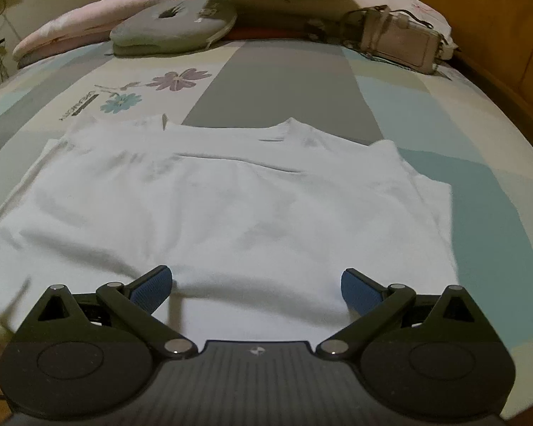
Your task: Fold clothes
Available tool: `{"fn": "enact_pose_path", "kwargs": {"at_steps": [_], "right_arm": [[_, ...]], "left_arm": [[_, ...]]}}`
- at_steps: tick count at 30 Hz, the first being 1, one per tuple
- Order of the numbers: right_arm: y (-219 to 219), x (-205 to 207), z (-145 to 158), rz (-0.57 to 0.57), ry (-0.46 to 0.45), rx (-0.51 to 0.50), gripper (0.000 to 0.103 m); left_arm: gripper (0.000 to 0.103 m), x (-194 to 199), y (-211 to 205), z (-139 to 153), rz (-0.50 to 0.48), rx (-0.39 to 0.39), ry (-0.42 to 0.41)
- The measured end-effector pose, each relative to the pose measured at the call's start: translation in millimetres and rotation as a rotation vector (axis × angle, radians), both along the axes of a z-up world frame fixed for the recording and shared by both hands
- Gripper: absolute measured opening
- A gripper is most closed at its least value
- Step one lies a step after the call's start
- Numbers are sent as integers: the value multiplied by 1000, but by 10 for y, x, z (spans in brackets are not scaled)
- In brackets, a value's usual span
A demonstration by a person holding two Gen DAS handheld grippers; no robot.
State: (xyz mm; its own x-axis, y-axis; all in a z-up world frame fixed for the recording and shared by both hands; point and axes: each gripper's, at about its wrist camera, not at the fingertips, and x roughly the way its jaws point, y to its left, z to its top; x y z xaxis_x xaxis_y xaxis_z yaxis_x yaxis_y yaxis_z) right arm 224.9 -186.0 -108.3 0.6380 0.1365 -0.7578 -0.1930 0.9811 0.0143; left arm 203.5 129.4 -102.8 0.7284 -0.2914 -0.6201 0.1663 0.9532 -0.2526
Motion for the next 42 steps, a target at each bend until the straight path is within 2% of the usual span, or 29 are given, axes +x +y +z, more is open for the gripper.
{"fn": "enact_pose_path", "kwargs": {"at_steps": [1, 4, 8, 13, 17, 22, 28, 34, 37, 42], "right_arm": [[-20, -23, 17, -10, 1, 9, 103], [-6, -57, 25, -20, 15, 10, 103], [43, -95, 33, -1, 21, -4, 103], [79, -70, 80, 22, 23, 22, 103], [64, -79, 120, 24, 20, 46, 103], [30, -83, 157, 17, 3, 66, 103], [-4, -136, 240, 61, 7, 97, 103], [11, -190, 418, 92, -18, 216, 103], [65, -172, 487, 123, -21, 312, 103], [156, -77, 495, 160, 9, 463, 103]], "left_arm": [[95, 73, 75, -20, -1, -34, 9], [93, 308, 302, -123, 16, -167, 113], [93, 464, 482, -231, 2, -312, 211], [93, 743, 649, -332, -55, -481, 254], [93, 1040, 758, -403, -81, -572, 287], [93, 1211, 722, -412, -96, -592, 309], [91, 1001, 749, -441, -144, -614, 389], [91, 1342, 570, -448, -167, -599, 375], [90, 1321, 545, -437, -160, -589, 372], [89, 1049, 588, -459, -182, -616, 432]]}}
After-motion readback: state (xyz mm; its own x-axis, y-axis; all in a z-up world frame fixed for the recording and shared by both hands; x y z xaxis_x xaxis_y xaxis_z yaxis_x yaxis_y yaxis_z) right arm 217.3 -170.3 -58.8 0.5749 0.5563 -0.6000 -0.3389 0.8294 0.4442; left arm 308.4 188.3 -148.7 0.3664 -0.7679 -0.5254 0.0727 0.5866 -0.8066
